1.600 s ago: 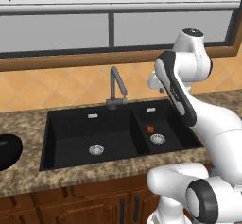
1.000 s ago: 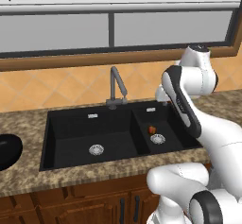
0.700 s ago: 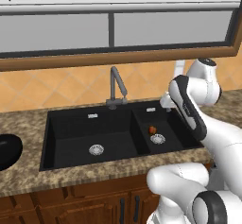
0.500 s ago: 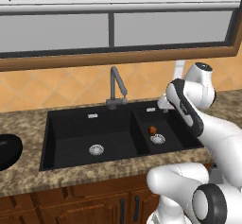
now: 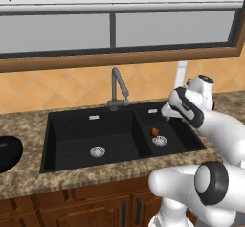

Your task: Pick the bell pepper from the sink and place it in the bowl. Then pick the bowl and place it in the microwave. Then close the microwave door and press the start button.

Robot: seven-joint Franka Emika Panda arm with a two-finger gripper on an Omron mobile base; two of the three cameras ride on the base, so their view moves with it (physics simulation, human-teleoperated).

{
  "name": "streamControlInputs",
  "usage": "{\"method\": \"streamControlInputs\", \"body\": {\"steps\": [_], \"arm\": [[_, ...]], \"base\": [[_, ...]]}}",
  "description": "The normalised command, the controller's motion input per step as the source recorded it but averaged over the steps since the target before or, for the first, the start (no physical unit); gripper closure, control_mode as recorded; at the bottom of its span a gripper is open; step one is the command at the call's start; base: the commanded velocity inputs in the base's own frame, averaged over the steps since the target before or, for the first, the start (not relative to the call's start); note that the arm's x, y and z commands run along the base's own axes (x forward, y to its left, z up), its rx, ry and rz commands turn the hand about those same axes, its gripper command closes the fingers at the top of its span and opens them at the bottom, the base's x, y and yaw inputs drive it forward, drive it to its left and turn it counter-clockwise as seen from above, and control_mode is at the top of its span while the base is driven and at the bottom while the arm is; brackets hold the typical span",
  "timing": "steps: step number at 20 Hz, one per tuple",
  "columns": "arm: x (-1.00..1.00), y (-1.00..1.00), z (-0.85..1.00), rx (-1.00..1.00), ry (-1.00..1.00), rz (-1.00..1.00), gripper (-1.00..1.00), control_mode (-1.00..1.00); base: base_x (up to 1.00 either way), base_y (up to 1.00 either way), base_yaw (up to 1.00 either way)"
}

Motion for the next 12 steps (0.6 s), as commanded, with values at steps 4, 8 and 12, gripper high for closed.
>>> {"method": "streamControlInputs", "body": {"steps": [4, 8, 12], "arm": [[0.28, -0.15, -0.35, 0.00, 0.03, 0.00, -1.00, -1.00], [0.31, -0.04, -0.27, 0.00, 0.04, 0.00, -1.00, -1.00], [0.35, -0.03, -0.35, 0.00, 0.09, 0.00, -1.00, -1.00]], "base": [[0.00, 0.00, 0.00], [0.00, 0.00, 0.00], [0.00, 0.00, 0.00]]}}
